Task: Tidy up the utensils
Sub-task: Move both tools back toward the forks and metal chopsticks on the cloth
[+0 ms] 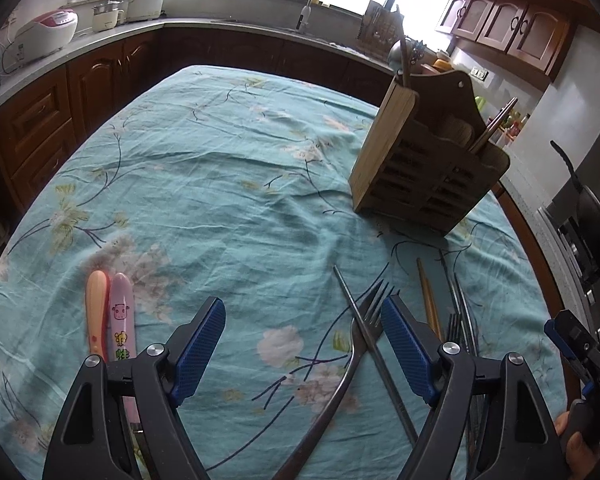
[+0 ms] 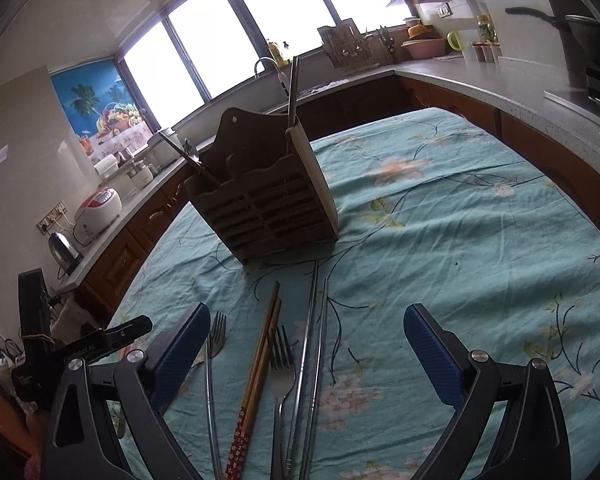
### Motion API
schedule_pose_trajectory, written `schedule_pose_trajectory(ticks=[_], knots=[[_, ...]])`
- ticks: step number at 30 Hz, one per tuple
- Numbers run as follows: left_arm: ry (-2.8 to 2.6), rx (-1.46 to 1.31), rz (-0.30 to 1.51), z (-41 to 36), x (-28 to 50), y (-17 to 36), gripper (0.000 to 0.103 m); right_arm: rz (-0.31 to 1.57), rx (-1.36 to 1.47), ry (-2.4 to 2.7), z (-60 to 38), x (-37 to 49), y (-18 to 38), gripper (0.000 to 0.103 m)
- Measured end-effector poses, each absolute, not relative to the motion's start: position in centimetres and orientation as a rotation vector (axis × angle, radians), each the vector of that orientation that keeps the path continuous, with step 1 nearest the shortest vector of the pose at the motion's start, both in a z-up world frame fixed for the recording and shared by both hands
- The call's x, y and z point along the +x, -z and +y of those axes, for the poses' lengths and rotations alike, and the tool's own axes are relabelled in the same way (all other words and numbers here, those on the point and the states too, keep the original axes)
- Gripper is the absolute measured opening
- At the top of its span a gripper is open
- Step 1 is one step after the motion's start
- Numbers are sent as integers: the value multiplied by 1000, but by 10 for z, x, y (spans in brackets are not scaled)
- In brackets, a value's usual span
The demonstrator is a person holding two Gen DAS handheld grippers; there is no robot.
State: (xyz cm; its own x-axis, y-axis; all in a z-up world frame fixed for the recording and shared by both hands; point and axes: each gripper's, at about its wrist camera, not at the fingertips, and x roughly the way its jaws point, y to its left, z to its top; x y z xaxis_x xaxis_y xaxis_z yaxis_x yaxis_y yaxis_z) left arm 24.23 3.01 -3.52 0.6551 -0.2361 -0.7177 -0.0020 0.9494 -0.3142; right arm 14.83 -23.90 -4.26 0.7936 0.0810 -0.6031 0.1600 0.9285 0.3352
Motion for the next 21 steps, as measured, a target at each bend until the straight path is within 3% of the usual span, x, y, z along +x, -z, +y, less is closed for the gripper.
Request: schedule_pose_trajectory(ticks=[9,15,21], knots=[[135,-282,884,26,262,46,71,711,354,59,-238,159,54,95],[156,-274,909,19,281,54,66,757,331,67,-238,173,62,80],[164,-254,943,8,305,64,54,807,302,72,-237,190,71,60]])
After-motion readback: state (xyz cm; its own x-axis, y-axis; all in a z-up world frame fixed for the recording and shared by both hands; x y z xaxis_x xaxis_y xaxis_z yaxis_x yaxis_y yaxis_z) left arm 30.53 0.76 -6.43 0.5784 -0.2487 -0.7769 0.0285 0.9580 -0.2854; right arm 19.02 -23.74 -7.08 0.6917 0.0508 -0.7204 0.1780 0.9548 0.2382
